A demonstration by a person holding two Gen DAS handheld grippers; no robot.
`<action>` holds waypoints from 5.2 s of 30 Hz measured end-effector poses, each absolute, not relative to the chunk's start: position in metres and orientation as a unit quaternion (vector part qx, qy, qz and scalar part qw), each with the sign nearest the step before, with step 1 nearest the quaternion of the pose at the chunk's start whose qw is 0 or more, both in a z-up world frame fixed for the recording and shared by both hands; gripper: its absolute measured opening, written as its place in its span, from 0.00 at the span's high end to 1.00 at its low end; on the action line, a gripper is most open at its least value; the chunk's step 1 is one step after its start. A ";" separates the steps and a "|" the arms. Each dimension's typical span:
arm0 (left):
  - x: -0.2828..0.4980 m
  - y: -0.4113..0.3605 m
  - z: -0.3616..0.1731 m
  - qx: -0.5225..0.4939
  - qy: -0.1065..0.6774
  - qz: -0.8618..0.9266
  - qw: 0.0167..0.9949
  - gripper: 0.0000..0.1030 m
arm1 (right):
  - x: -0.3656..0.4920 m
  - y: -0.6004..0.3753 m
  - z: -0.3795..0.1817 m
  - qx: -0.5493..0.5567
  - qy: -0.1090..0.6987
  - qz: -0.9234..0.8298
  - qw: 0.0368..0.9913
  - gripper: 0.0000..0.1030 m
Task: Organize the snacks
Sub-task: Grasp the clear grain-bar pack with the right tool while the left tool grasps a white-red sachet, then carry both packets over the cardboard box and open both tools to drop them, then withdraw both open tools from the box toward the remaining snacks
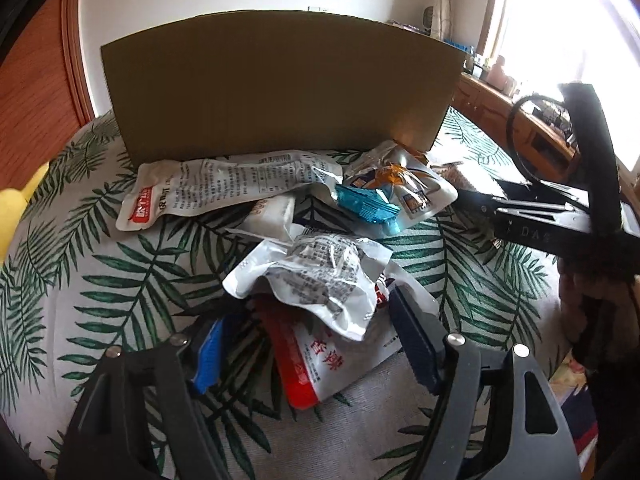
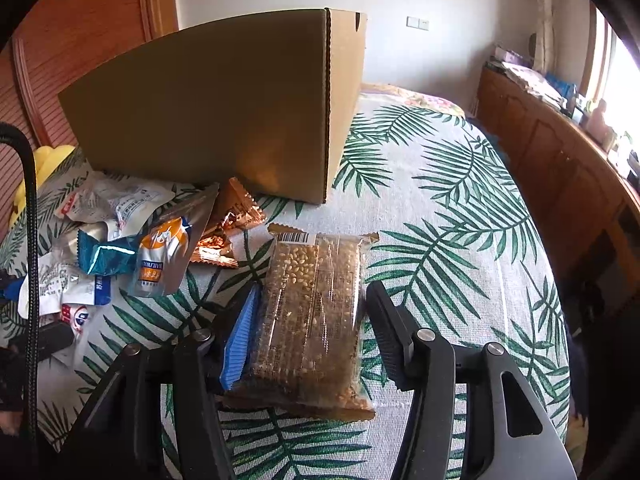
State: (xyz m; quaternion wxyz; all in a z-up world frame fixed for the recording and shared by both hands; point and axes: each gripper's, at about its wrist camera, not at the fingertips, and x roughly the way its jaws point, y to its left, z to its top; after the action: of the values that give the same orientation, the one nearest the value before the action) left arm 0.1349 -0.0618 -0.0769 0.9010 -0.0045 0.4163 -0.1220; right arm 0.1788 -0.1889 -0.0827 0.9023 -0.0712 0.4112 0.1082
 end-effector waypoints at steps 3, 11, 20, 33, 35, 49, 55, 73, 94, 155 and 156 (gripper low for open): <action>0.132 -0.066 -0.078 0.005 0.412 -0.125 0.902 0.38 | 0.179 -0.190 -0.083 -0.071 0.412 0.108 0.902 0.47; 0.108 -0.064 -0.077 0.000 0.402 -0.151 0.903 0.73 | 0.179 -0.189 -0.083 -0.071 0.412 0.108 0.902 0.47; 0.091 -0.053 -0.066 -0.022 0.382 -0.158 0.910 0.88 | 0.179 -0.190 -0.083 -0.070 0.411 0.108 0.902 0.47; 0.081 -0.022 -0.046 -0.050 0.344 -0.137 0.927 0.89 | 0.179 -0.189 -0.084 -0.069 0.411 0.109 0.902 0.47; 0.080 -0.020 -0.044 -0.047 0.340 -0.134 0.930 0.89 | 0.179 -0.190 -0.083 -0.069 0.411 0.109 0.902 0.47; 0.079 -0.017 -0.030 -0.054 0.324 -0.136 0.935 0.89 | 0.176 -0.201 -0.078 -0.027 0.394 0.115 0.911 0.57; 0.081 -0.018 -0.021 -0.052 0.316 -0.138 0.937 0.89 | 0.168 -0.204 -0.071 -0.019 0.367 0.112 0.923 0.57; 0.115 -0.015 0.008 -0.035 0.289 -0.144 0.946 0.88 | 0.149 -0.209 -0.049 -0.027 0.310 0.125 0.942 0.57; 0.188 0.002 0.046 -0.021 0.256 -0.144 0.956 0.88 | 0.174 -0.166 0.047 -0.057 0.231 0.197 0.951 0.57; 0.268 0.003 0.036 0.011 0.283 -0.137 0.949 0.74 | 0.246 -0.104 0.038 -0.086 0.261 0.220 0.936 0.50; 0.262 0.003 0.038 0.012 0.280 -0.137 0.950 0.72 | 0.241 -0.104 0.040 -0.087 0.258 0.221 0.936 0.50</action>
State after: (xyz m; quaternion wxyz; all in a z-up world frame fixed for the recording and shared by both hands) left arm 0.2620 0.0028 0.0378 0.9499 0.0125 0.2805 -0.1371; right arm 0.2409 -0.1044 0.0398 0.9364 -0.0866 0.2585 0.2208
